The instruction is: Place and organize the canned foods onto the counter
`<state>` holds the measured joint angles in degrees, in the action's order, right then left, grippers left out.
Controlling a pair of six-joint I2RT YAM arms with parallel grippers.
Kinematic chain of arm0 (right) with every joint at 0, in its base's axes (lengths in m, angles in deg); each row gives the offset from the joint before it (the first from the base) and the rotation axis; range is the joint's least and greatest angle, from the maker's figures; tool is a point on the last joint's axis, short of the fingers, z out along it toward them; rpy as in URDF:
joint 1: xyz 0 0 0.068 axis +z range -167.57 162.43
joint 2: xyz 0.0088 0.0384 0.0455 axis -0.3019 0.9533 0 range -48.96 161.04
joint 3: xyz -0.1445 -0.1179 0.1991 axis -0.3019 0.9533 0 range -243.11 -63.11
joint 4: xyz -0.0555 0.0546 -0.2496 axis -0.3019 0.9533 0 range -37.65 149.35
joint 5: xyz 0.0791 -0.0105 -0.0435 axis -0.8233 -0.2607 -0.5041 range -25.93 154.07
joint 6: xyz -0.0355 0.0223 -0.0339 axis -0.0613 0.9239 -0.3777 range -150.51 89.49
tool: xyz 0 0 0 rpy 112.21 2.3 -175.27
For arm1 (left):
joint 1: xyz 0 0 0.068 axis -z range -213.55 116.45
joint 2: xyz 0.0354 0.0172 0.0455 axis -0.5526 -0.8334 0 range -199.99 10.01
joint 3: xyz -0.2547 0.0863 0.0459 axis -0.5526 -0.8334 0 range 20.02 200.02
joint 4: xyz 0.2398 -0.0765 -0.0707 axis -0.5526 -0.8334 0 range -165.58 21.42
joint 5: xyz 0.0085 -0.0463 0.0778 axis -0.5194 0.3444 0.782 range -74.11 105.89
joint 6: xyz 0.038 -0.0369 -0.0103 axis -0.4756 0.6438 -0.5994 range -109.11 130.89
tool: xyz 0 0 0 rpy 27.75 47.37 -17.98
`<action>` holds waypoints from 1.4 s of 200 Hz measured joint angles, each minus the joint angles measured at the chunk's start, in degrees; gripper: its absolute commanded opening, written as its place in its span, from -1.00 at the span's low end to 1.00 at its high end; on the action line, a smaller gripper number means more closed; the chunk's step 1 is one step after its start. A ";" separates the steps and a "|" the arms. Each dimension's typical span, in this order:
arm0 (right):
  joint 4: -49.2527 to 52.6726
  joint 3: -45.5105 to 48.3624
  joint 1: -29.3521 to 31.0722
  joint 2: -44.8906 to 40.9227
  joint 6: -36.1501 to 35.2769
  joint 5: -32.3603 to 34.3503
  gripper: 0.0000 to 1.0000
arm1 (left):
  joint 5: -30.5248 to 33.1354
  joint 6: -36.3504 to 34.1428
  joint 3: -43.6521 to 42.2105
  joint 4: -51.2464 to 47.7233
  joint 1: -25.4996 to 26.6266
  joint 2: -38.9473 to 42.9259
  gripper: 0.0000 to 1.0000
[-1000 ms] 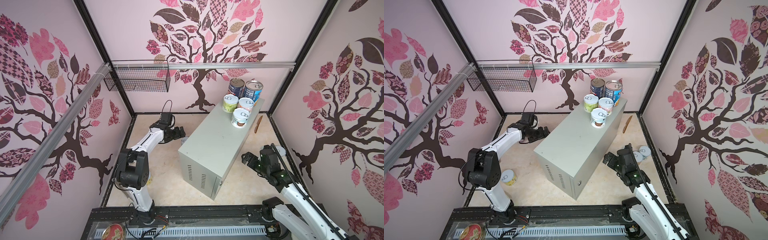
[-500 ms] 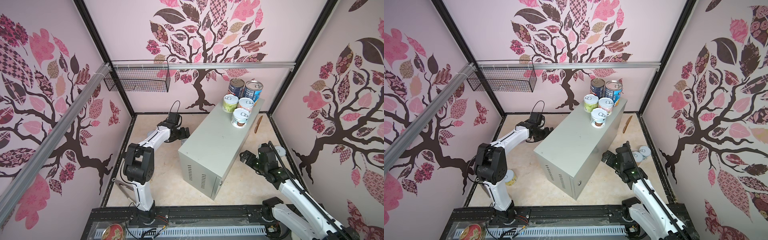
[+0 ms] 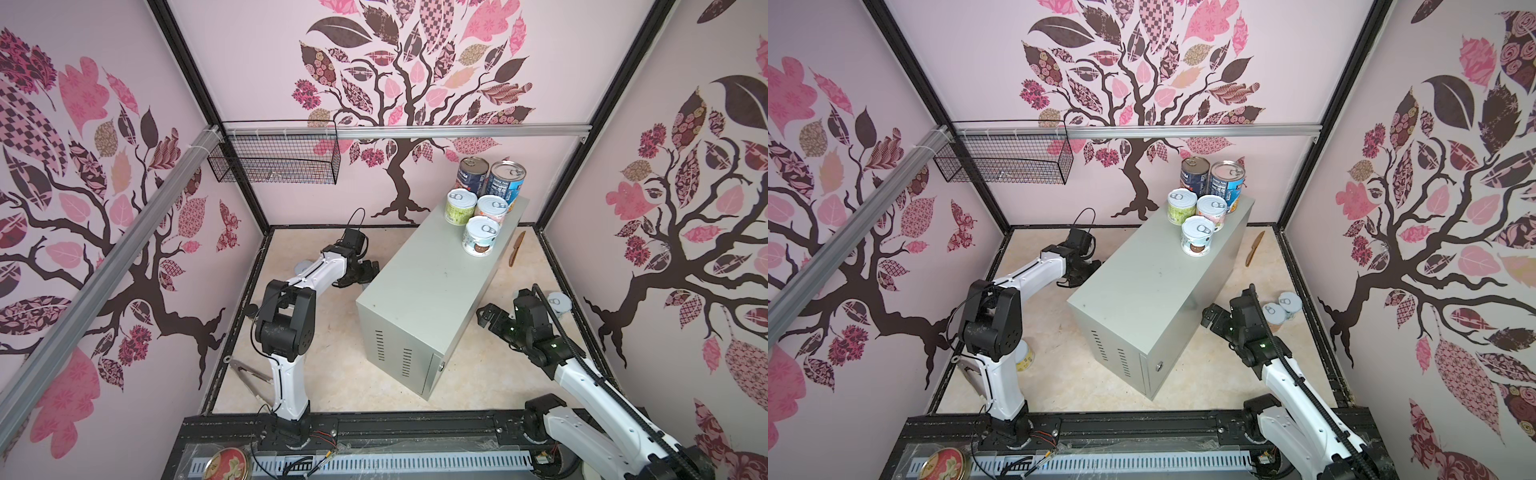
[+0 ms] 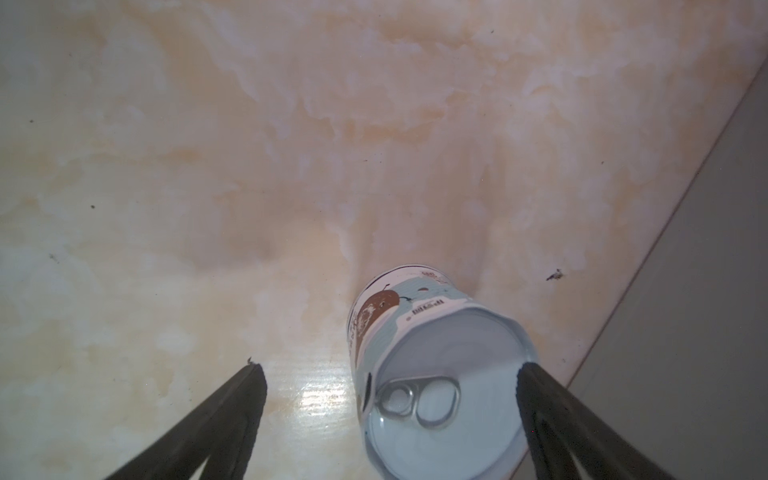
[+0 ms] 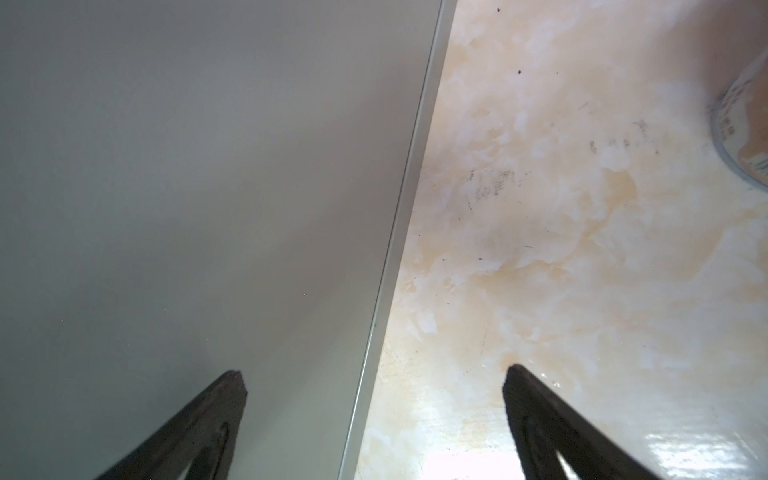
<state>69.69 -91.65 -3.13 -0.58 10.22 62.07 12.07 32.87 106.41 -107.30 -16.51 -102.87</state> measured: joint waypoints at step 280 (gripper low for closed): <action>-3.56 0.74 -0.02 3.06 -2.03 -2.58 1.00 | 9.27 -1.27 -0.52 1.42 -0.35 4.22 0.85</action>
<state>66.13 -90.90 -3.16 2.48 8.19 59.49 21.34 31.60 105.88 -105.88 -16.86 -98.65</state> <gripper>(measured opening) 0.999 0.903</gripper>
